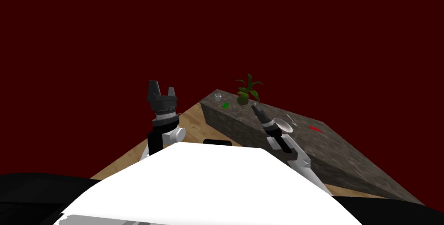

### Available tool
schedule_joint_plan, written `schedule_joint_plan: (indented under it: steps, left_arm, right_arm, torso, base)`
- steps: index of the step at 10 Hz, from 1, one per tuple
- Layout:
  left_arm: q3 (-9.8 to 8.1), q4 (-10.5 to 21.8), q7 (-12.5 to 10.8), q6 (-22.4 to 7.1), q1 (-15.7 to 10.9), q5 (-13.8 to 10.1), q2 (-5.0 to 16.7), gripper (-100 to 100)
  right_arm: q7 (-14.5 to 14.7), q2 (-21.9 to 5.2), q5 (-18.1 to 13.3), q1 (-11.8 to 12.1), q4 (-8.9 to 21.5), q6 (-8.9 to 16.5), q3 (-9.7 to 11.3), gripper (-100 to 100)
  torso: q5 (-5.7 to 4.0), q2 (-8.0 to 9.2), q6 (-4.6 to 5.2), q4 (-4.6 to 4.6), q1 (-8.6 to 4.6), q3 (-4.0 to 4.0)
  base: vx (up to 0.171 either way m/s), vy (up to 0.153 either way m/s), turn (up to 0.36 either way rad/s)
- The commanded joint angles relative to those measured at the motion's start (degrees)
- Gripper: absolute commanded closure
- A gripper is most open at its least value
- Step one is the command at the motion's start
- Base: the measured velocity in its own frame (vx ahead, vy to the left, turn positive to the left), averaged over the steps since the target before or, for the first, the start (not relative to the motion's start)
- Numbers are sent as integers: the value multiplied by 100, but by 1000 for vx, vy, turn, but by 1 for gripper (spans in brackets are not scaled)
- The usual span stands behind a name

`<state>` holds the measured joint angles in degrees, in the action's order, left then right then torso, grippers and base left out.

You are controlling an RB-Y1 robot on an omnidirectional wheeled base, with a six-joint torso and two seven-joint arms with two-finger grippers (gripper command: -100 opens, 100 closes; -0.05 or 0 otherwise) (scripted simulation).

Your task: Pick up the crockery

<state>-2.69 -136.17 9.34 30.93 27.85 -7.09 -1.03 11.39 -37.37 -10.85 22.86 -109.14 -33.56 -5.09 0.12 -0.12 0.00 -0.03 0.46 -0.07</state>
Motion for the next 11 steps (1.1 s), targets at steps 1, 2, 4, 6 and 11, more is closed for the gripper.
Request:
schedule_joint_plan:
  steps: [1, 2, 4, 6, 11]
  left_arm:
    - [0, 0, 0, 0, 0, 0, 0, 0]
    - [0, 0, 0, 0, 0, 0, 0, 0]
    - [0, 0, 0, 0, 0, 0, 0, 0]
    - [0, 0, 0, 0, 0, 0, 0, 0]
    - [-1, 0, 0, 0, 0, 0, 1, 0]
  right_arm:
    - [22, -187, -63, 0, 61, -15, -22, -100]
    - [59, -402, -186, -15, 258, -79, -57, -100]
    - [90, -696, -304, -29, 456, -142, -80, -100]
    - [116, -985, -420, -39, 657, -204, -92, -100]
    - [149, -1635, -638, -50, 1065, -323, -72, -100]
  torso:
    - [0, 0, 0, 0, 0, 0]
    - [1, 1, 2, 0, 0, 0]
    - [2, 7, 2, 2, 2, 4]
    - [-1, -5, 2, -1, -8, -3]
    - [-4, 9, 2, 2, -22, 5]
  base:
    - [41, 125, 24]
    - [30, 170, 67]
    - [46, 125, 36]
    - [52, 114, 52]
    - [23, 77, 42]
